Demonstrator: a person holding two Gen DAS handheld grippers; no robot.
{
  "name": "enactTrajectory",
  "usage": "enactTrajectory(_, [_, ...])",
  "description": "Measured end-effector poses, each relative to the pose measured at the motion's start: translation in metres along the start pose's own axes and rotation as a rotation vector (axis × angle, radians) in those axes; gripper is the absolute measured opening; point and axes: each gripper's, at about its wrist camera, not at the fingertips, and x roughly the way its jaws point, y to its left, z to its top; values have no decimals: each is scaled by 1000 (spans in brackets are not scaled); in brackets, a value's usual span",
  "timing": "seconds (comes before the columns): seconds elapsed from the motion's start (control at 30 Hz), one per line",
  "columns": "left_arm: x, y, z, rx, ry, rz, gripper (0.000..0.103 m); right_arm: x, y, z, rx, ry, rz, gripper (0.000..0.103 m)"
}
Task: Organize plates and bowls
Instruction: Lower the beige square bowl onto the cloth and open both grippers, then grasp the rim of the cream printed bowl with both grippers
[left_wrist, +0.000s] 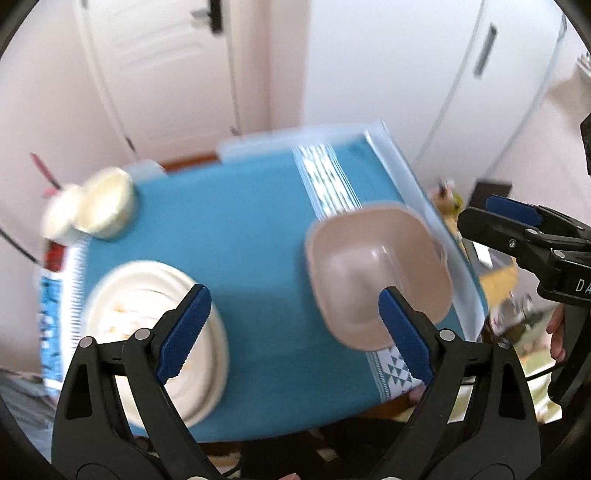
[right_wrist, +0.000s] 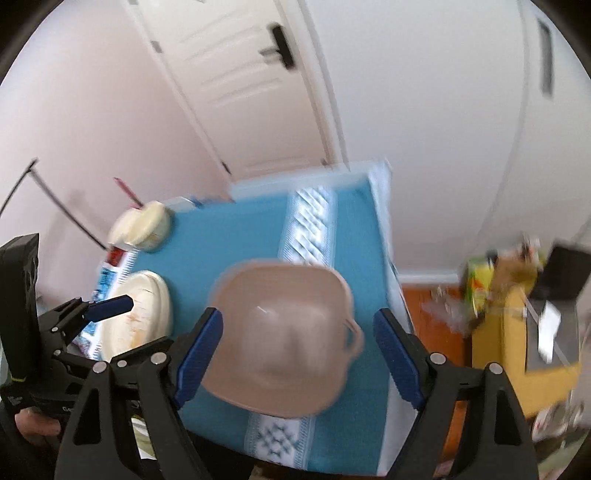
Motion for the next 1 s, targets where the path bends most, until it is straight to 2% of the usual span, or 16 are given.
enactTrajectory(0.1, [-43,21,4,-43,-108,66,94,-16,33,21,-75,-79,73,100])
enactTrajectory(0.13, [-59,31,6,-66,-150,94,100,-19,42,25,-94,-98,92,102])
enactTrajectory(0.2, [-90,53,10,-121,-238,149,103,-25,64,38,-139,-136,153,102])
enactTrajectory(0.27, [-108,73,15,-153,-286,183,103,-25,90,53,-184,-158,217,102])
enactTrajectory(0.33, [-116,95,21,-179,-303,221,103,-21,111,64,-221,-145,237,102])
enactTrajectory(0.43, [-118,138,30,-246,-283,218,103,-6,148,87,-265,-136,251,102])
enactTrajectory(0.6, [-95,215,43,-375,-206,191,103,45,193,119,-259,-84,190,102])
enactTrajectory(0.73, [-51,273,45,-478,-120,153,103,132,210,139,-217,72,158,102])
enactTrajectory(0.83, [-11,309,40,-548,-57,113,103,181,214,144,-186,151,133,102])
enactTrajectory(0.97, [43,340,36,-584,20,86,101,239,220,145,-159,242,120,100])
enactTrajectory(1.0, [53,343,35,-587,35,79,101,255,220,144,-157,265,111,97])
